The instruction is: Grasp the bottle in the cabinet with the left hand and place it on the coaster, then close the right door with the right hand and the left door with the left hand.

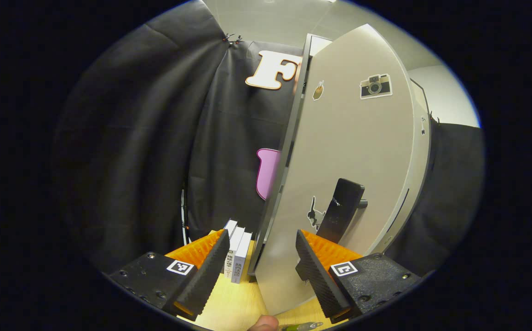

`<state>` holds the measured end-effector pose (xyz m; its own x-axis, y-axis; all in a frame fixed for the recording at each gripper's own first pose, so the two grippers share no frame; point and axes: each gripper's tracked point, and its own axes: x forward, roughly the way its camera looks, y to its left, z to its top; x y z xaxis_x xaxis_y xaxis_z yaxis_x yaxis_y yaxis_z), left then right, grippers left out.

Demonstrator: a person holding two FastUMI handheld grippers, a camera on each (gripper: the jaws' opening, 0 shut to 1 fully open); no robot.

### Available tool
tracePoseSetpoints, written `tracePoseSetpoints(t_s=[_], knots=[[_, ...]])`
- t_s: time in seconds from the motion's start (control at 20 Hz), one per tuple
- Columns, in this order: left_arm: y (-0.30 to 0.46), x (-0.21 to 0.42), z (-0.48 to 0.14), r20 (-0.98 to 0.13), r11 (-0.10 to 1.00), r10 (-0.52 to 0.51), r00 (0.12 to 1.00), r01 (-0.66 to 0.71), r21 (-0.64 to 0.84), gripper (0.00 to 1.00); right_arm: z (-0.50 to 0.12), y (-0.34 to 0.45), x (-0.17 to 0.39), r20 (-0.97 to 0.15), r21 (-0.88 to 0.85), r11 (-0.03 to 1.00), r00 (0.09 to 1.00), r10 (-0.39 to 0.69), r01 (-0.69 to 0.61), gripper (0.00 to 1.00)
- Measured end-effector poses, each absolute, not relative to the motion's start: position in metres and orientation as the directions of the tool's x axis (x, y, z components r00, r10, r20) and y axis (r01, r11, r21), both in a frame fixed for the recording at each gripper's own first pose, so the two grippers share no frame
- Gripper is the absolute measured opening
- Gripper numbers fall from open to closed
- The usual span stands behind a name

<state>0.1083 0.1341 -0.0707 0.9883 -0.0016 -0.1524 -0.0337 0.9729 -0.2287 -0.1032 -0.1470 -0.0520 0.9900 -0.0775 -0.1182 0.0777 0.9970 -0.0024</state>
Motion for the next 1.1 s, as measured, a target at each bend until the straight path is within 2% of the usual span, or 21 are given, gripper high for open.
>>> tracePoseSetpoints(t_s=[0.4,0.45,0.55,0.75,0.9,1.0,1.1], knots=[[0.12,0.111,-0.068,-0.138,0.99,-0.005,0.99,-0.014,-0.138,0.93,-0.064,-0.127,-0.09,-0.142,0.0,0.998,0.987,-0.069,0.07,0.94],[0.115,0.112,-0.068,-0.137,0.99,-0.013,0.99,-0.006,-0.14,0.93,-0.064,-0.126,-0.089,-0.142,0.0,0.997,0.987,-0.071,0.072,0.91],[0.104,0.114,-0.069,-0.153,0.99,-0.026,0.988,0.003,-0.144,0.93,-0.063,-0.122,-0.085,-0.135,0.013,0.997,0.989,-0.067,0.07,0.94],[0.095,0.124,-0.063,-0.14,0.994,0.002,0.99,-0.018,-0.11,0.92,-0.052,-0.113,-0.077,-0.112,0.048,0.997,0.992,-0.052,0.058,0.91],[0.084,0.129,-0.063,-0.138,0.995,-0.009,0.99,-0.005,-0.096,0.92,-0.044,-0.108,-0.073,-0.097,0.036,0.998,0.994,-0.047,0.05,0.96],[0.077,0.132,-0.063,-0.129,0.996,-0.022,0.991,0.011,-0.086,0.93,-0.04,-0.104,-0.071,-0.091,0.024,0.999,0.995,-0.044,0.046,0.91],[0.068,0.136,-0.064,-0.13,0.996,-0.039,0.991,0.028,-0.082,0.93,-0.038,-0.101,-0.07,-0.088,0.014,0.999,0.995,-0.037,0.039,0.94]])
